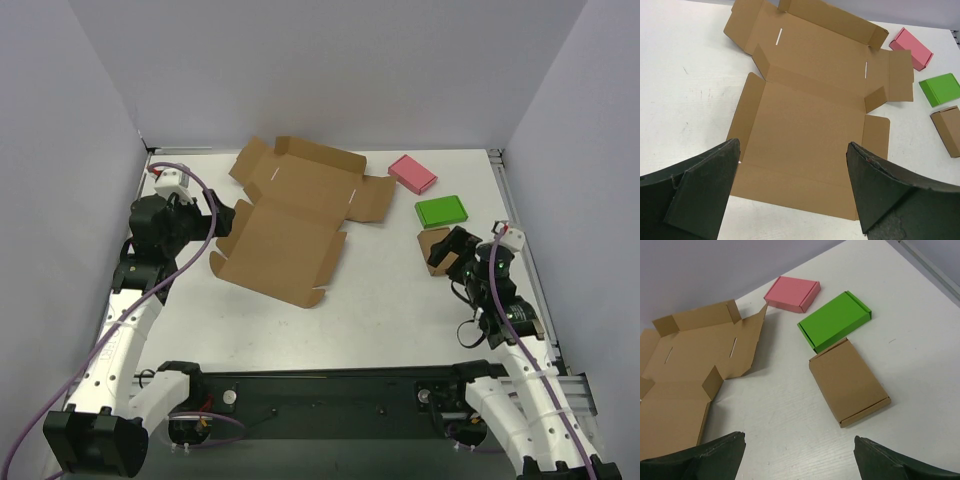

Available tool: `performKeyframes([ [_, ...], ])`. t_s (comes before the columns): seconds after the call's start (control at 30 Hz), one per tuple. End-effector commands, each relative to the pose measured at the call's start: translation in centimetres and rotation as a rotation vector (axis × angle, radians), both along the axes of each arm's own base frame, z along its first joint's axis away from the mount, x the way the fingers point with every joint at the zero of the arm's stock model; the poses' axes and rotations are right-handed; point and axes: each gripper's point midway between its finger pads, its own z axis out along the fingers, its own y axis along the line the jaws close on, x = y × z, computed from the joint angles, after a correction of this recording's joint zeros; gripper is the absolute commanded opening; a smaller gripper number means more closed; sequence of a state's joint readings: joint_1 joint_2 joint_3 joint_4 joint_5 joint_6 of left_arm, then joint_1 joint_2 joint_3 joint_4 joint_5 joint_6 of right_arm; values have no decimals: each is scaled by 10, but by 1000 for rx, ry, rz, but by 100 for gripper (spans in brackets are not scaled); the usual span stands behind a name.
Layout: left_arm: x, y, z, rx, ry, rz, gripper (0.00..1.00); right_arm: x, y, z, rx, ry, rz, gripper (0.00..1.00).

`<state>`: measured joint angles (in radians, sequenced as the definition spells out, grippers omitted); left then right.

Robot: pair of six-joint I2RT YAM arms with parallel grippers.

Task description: Fold the paper box

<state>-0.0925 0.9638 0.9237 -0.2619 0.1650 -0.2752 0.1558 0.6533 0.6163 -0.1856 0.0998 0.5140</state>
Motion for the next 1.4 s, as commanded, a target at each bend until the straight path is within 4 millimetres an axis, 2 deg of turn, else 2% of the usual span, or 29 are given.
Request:
performKeyframes([
  [0.0, 3, -2, 15, -2, -45, -7, 97, 3, 8, 16, 22, 8, 28, 94],
  [0.1, 3, -1, 13, 1, -36, -5, 97, 10, 20, 14, 59, 33, 57, 95],
  [0.3, 2, 1, 5, 13, -17, 0, 97, 34, 55, -7, 90, 119, 138, 94],
  [0.37, 2, -1, 1, 11, -11, -7, 97, 44, 70, 1, 86, 118, 178, 93],
  [0.4, 1, -5, 0, 4, -10, -30, 97, 50, 78, -11, 77, 167, 198, 93],
  [0.43, 1, -8, -1, -1, -8, -46, 97, 59, 90, -3, 92, 159, 239, 92],
  [0.47, 3, -11, -3, -6, -5, -63, 97, 64, 100, -7, 98, 177, 270, 90],
  [0.5, 2, -16, -4, -7, 1, -97, 97, 72, 110, -25, 114, 237, 288, 85],
  [0.53, 2, -18, -3, -5, -1, -111, 97, 81, 116, -28, 122, 239, 300, 75],
  [0.57, 4, -19, -8, -2, 18, -115, 97, 90, 121, -32, 125, 238, 313, 72],
  [0.6, 4, -19, -10, 1, 26, -116, 97, 99, 126, -48, 128, 268, 315, 71],
  [0.63, 5, -20, -12, 0, 33, -120, 97, 110, 129, -49, 132, 252, 315, 71],
  [0.67, 5, -21, -16, 2, 44, -125, 97, 119, 131, -48, 138, 243, 306, 71],
  [0.7, 5, -22, -16, 0, 46, -132, 97, 128, 129, -62, 141, 267, 285, 71],
  [0.73, 4, -26, -19, -6, 53, -148, 97, 134, 129, -66, 156, 273, 265, 72],
  [0.77, 5, -29, -20, -9, 56, -161, 97, 144, 130, -63, 176, 264, 258, 72],
  [0.8, 5, -30, -20, -10, 59, -166, 97, 152, 131, -76, 190, 285, 254, 73],
  [0.87, 5, -32, -21, -11, 62, -177, 97, 172, 131, -73, 239, 264, 248, 73],
  [0.9, 5, -32, -21, -10, 63, -177, 97, 178, 131, -86, 247, 289, 241, 73],
  [1.0, 5, -31, -21, -5, 59, -172, 97, 199, 130, -95, 282, 287, 243, 73],
  [1.07, 5, -32, -21, -7, 57, -177, 97, 212, 129, -94, 302, 263, 252, 73],
  [1.1, 5, -32, -21, -6, 57, -178, 97, 216, 128, -107, 301, 287, 247, 73],
  [1.13, 6, -31, -20, -6, 55, -177, 97, 226, 129, -101, 306, 269, 247, 73],
  [1.2, 7, -32, -22, -4, 64, -181, 97, 233, 124, -116, 322, 297, 233, 73],
  [1.23, 6, -31, -22, -2, 64, -182, 97, 241, 126, -112, 331, 285, 238, 73],
  [1.3, 7, -31, -23, 5, 66, -183, 97, 247, 127, -123, 337, 302, 247, 72],
  [1.37, 7, -31, -21, 8, 59, -185, 97, 256, 131, -119, 339, 282, 270, 71],
])
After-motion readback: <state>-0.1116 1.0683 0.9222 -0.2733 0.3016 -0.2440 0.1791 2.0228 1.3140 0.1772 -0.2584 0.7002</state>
